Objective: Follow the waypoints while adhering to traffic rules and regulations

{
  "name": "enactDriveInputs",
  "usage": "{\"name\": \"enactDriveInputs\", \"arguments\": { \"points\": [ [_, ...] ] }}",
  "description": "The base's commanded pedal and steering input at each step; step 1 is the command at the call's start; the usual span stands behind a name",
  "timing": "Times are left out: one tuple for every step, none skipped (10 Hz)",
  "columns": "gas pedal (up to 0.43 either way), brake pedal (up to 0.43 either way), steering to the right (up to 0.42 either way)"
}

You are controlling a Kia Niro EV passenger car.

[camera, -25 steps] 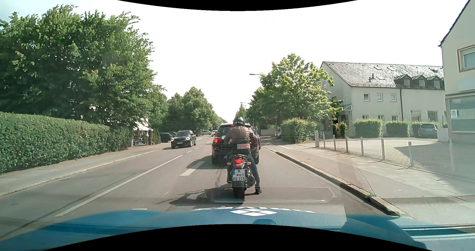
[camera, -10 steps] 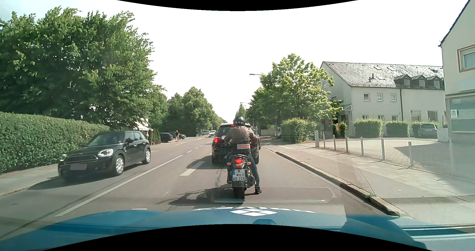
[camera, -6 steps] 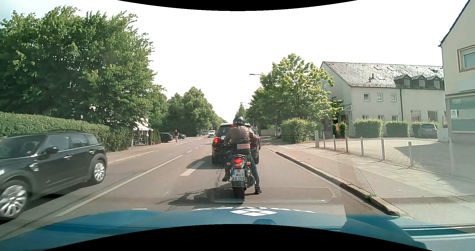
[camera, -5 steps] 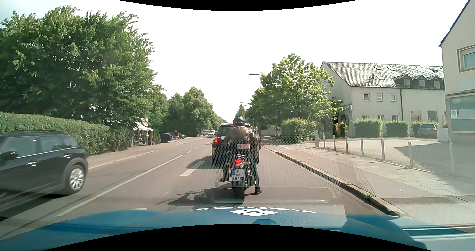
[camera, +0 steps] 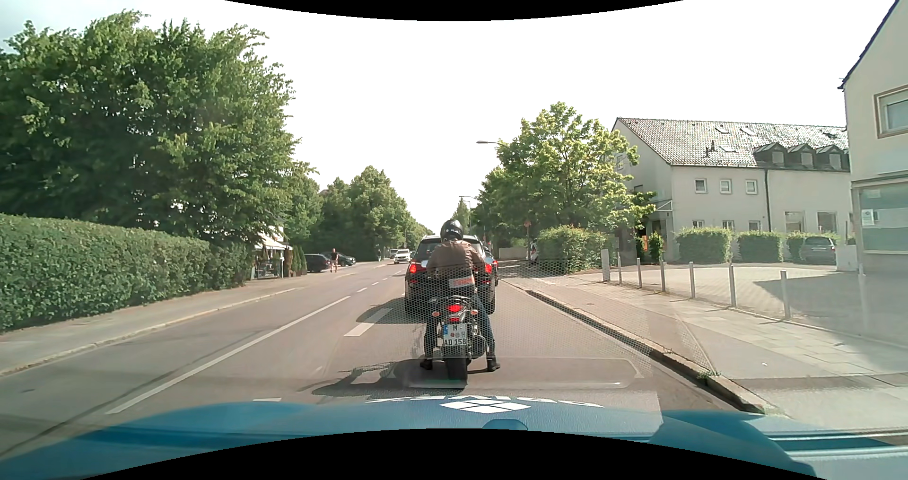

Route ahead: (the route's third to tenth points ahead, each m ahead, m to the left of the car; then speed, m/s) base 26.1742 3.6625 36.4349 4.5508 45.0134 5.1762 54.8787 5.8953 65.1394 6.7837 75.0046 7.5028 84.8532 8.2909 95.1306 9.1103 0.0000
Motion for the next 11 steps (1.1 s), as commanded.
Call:
{"name": "enactDriveInputs", "arguments": {
  "points": [
    [0.000,0.311,-0.021],
    [0.000,0.311,-0.021],
    [0.000,0.311,-0.021],
    [0.000,0.311,-0.021],
    [0.000,0.311,-0.021],
    [0.000,0.311,-0.021],
    [0.000,0.311,-0.021],
    [0.000,0.311,-0.021],
    [0.000,0.311,-0.021],
    [0.000,0.311,-0.021],
    [0.000,0.311,-0.021]
  ]
}}
